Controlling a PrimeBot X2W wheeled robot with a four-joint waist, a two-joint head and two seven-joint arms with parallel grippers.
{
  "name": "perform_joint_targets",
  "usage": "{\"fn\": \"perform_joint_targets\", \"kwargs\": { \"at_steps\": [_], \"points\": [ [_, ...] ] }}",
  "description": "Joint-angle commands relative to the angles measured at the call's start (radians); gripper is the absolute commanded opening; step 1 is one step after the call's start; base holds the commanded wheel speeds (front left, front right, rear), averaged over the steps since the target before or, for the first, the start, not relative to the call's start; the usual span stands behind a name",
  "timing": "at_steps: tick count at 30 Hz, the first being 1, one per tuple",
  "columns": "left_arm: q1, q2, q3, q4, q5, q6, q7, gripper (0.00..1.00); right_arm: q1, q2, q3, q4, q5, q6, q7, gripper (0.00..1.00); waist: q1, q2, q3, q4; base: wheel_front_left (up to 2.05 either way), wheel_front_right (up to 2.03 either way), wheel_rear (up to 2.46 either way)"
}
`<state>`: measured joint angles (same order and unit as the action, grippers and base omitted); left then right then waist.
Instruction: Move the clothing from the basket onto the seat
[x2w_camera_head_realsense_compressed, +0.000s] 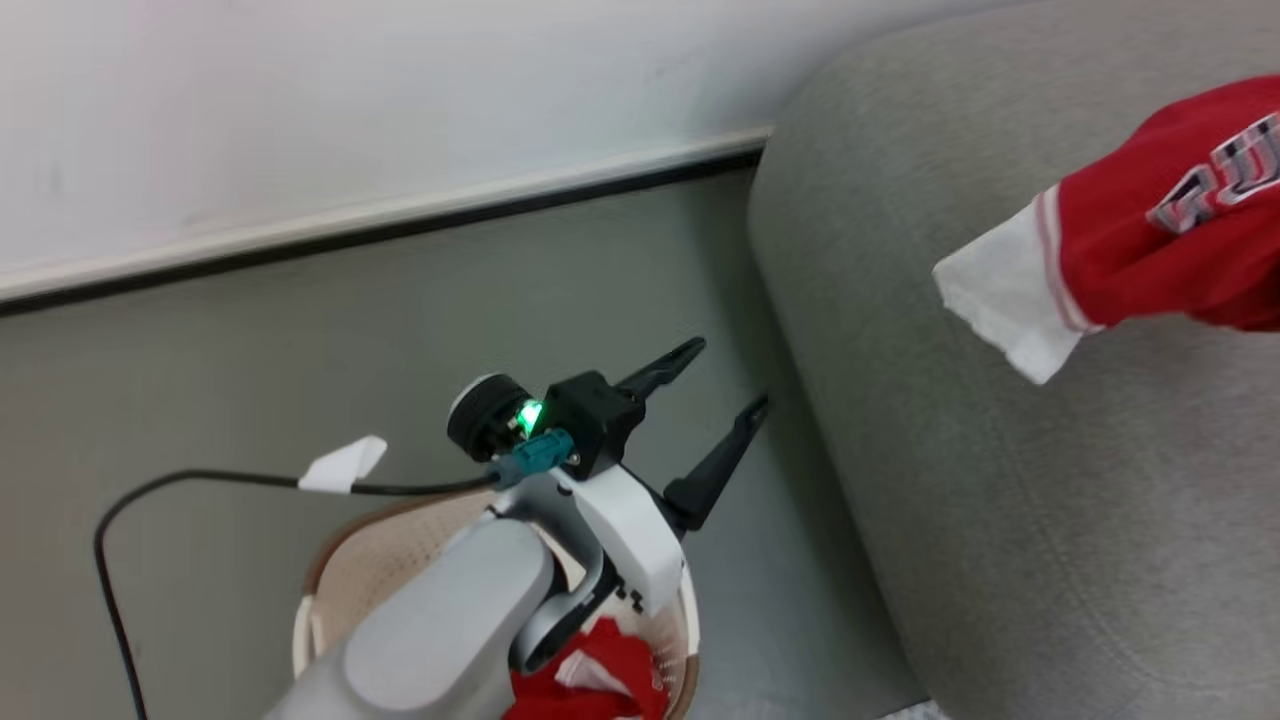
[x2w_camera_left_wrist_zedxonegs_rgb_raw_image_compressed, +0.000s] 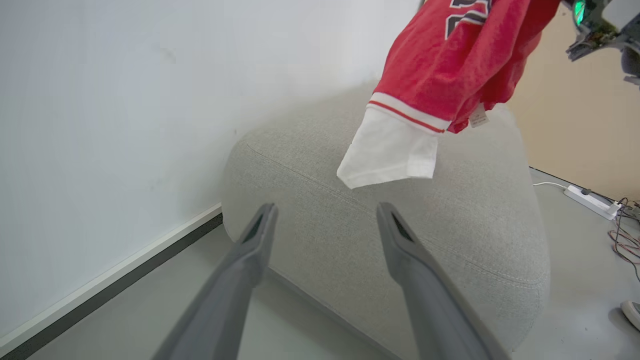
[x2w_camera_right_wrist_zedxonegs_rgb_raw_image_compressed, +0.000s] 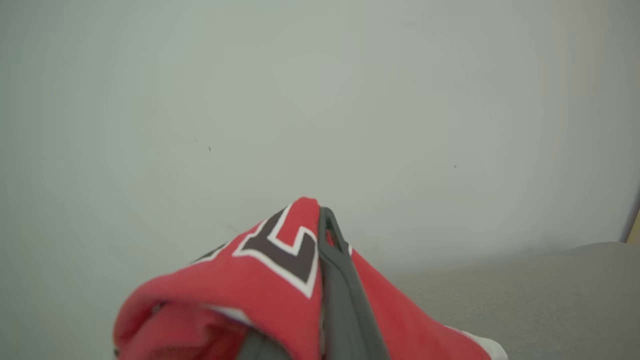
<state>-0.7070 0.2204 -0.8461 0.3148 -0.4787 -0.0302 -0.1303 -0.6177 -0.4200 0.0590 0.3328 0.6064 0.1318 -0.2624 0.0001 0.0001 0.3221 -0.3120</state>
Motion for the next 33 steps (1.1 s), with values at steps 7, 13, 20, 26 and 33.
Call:
{"fn": "perform_joint_targets", "kwargs": {
  "at_steps": [7, 13, 20, 26, 33],
  "points": [
    [-0.059, 0.017, 0.001, -0.030, 0.024, 0.000, 0.014, 1.00, -0.119, -0.084, -0.090, 0.109, 0.026, -0.002, -0.003, 0.00, -0.0001, -0.0001, 0.156, 0.114, 0.00, 0.00, 0.00],
    [-0.099, 0.006, -0.007, -0.047, 0.042, -0.004, 0.008, 1.00, -0.180, -0.129, -0.131, 0.209, 0.012, -0.002, 0.000, 0.00, -0.0001, -0.0001, 0.233, 0.162, 0.00, 0.00, 0.00],
    [-0.135, -0.004, -0.015, -0.053, 0.053, -0.005, 0.006, 1.00, -0.226, -0.173, -0.126, 0.359, -0.024, -0.002, 0.008, 0.00, -0.0001, -0.0001, 0.305, 0.188, 0.00, 0.00, 0.00],
    [-0.155, -0.013, -0.022, -0.040, 0.055, -0.010, -0.003, 1.00, -0.250, -0.210, -0.080, 0.483, -0.056, -0.002, 0.042, 0.00, -0.0001, -0.0001, 0.336, 0.196, 0.00, 0.00, 0.00],
    [-0.150, -0.017, -0.018, -0.012, 0.034, -0.012, -0.027, 1.00, -0.261, -0.254, 0.002, 0.578, -0.058, -0.002, 0.139, 0.65, -0.0001, -0.0001, 0.323, 0.199, 0.00, 0.00, 0.00]
  ]
}}
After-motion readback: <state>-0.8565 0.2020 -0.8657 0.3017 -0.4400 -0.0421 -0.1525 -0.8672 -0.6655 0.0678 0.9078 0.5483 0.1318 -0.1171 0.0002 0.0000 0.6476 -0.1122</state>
